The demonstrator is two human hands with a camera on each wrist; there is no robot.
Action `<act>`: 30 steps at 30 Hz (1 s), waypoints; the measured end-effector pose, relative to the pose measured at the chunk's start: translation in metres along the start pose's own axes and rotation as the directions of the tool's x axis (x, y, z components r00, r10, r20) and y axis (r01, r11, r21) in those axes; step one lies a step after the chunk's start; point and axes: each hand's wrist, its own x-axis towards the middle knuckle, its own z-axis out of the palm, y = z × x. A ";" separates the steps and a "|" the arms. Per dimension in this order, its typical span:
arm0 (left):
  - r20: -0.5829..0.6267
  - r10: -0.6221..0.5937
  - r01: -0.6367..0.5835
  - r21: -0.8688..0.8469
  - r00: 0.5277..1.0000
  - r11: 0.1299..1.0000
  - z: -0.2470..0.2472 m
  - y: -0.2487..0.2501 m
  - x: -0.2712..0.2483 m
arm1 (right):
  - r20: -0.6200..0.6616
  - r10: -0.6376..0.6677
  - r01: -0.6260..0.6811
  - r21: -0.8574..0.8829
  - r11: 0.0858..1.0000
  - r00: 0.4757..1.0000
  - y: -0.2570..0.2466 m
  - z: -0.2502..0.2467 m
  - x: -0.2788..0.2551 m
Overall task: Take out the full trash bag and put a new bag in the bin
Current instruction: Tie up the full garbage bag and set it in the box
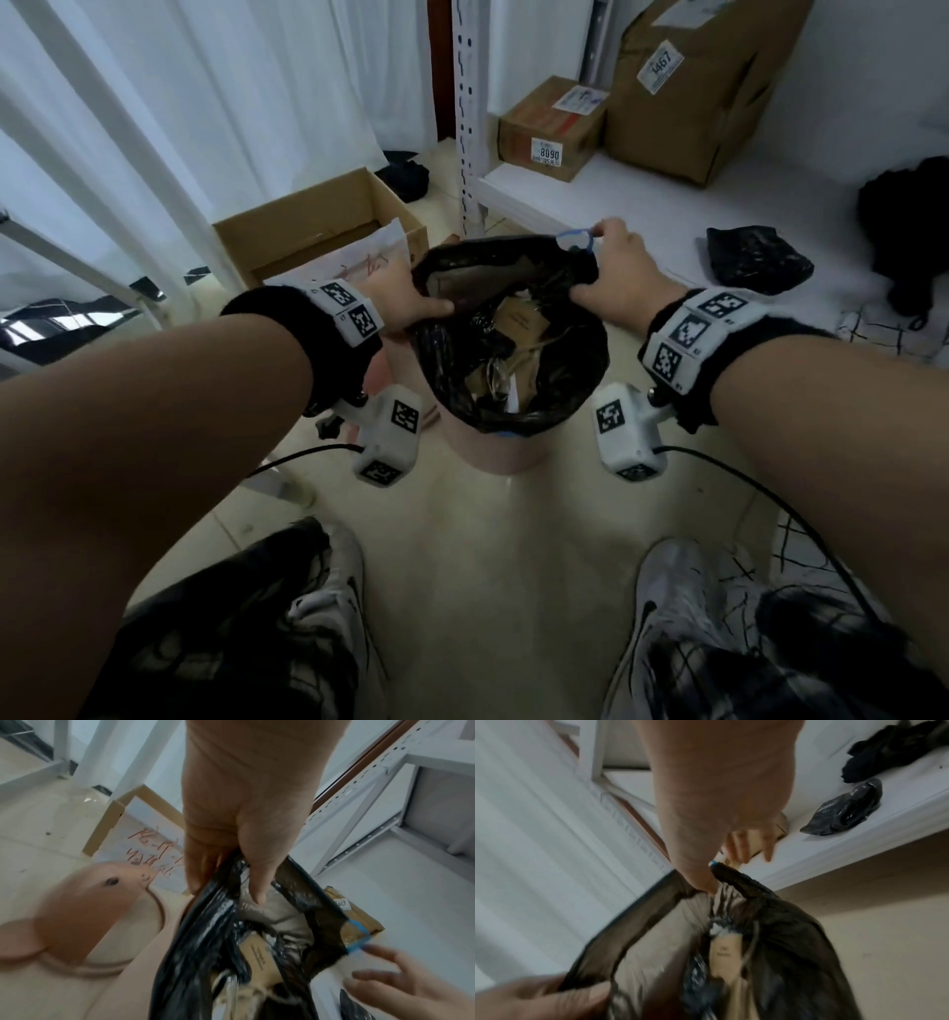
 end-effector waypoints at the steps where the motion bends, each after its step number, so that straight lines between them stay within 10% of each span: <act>1: 0.052 -0.038 0.042 -0.073 0.998 0.996 0.005 -0.001 -0.004 | 0.059 0.069 -0.069 -0.011 0.998 0.996 0.001 0.004 -0.003; 8: 0.105 -0.105 0.103 0.021 0.989 0.994 0.029 -0.009 -0.019 | 0.321 0.287 -0.262 -0.118 0.958 0.902 0.027 0.042 -0.035; 15: -0.100 0.004 -0.013 -0.084 0.995 0.996 0.017 0.002 -0.036 | 0.097 0.358 -0.342 -0.148 0.928 0.929 0.032 0.035 -0.052; 22: 0.133 -0.123 0.149 -0.208 0.984 0.967 0.038 -0.015 -0.063 | 0.076 -0.004 0.011 -0.099 0.995 0.997 0.001 0.047 -0.083; 26: -0.002 -0.113 0.104 -0.377 0.994 0.920 0.052 -0.009 -0.074 | 0.239 -0.232 0.278 -0.181 0.943 0.943 -0.018 0.068 -0.105; 30: -0.207 -0.073 -0.007 -0.361 0.976 0.933 0.055 -0.011 -0.081 | 0.152 -0.218 0.262 -0.410 0.874 0.964 -0.028 0.084 -0.121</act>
